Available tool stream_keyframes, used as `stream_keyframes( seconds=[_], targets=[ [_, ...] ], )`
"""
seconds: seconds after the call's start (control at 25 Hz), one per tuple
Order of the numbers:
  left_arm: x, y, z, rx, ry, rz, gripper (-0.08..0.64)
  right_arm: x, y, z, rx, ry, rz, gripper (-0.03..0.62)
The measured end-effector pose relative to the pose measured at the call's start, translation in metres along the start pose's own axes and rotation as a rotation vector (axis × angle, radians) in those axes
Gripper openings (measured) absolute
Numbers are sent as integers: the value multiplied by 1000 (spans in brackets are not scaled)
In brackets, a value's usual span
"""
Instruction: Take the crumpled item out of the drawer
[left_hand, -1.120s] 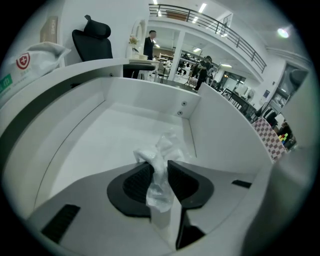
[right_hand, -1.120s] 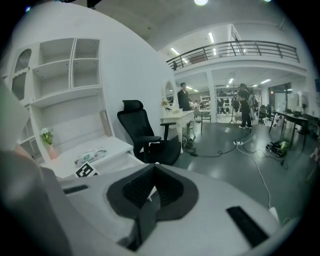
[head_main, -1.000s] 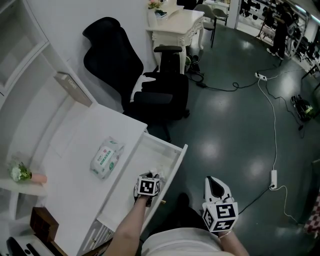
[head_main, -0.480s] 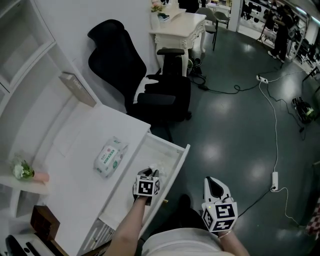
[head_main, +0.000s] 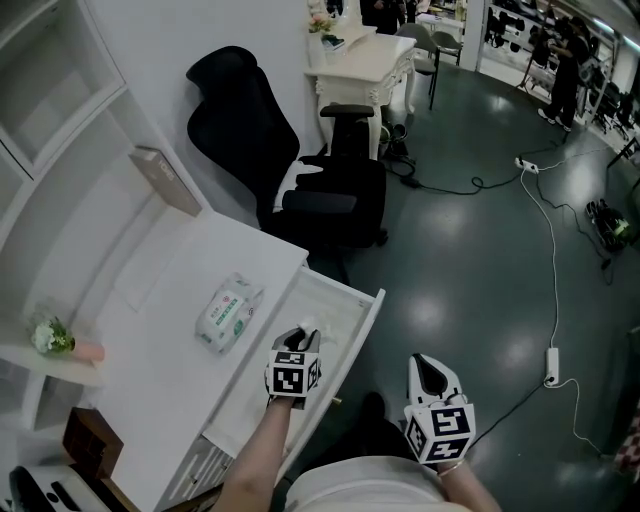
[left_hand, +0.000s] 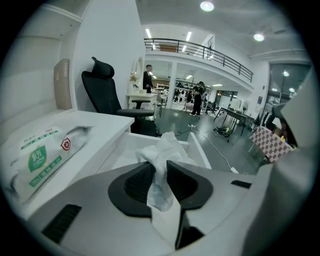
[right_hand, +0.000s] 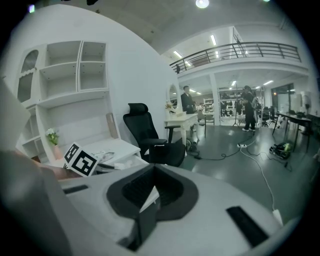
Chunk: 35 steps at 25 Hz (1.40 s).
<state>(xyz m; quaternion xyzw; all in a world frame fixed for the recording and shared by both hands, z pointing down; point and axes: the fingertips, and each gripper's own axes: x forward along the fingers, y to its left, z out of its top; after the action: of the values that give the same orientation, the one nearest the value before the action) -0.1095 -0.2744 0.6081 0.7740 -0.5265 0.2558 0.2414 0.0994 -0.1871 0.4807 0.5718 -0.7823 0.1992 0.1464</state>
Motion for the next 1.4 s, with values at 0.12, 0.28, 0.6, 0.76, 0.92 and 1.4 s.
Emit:
stream_keyframes(
  seconds=[0.12, 0.28, 0.6, 0.76, 0.92, 1.4],
  targets=[
    [-12, -2, 13, -4, -47, -1, 87, -2, 3, 0, 1, -3, 1, 2],
    [-30, -5, 30, -5, -111, -4, 87, -5, 6, 0, 0, -7, 3, 2],
    [-65, -10, 53, -7, -208, -3, 87, -9, 11, 1, -3, -18, 3, 2],
    [-81, -16, 60, -20, -250, -6, 87, -9, 11, 4, -4, -24, 4, 2],
    [-98, -20, 68, -28, -292, -6, 87, -9, 12, 5, -4, -30, 5, 2],
    [-138, -19, 78, -46, -369, 8, 87, -9, 17, 9, -13, -44, 7, 2]
  ],
)
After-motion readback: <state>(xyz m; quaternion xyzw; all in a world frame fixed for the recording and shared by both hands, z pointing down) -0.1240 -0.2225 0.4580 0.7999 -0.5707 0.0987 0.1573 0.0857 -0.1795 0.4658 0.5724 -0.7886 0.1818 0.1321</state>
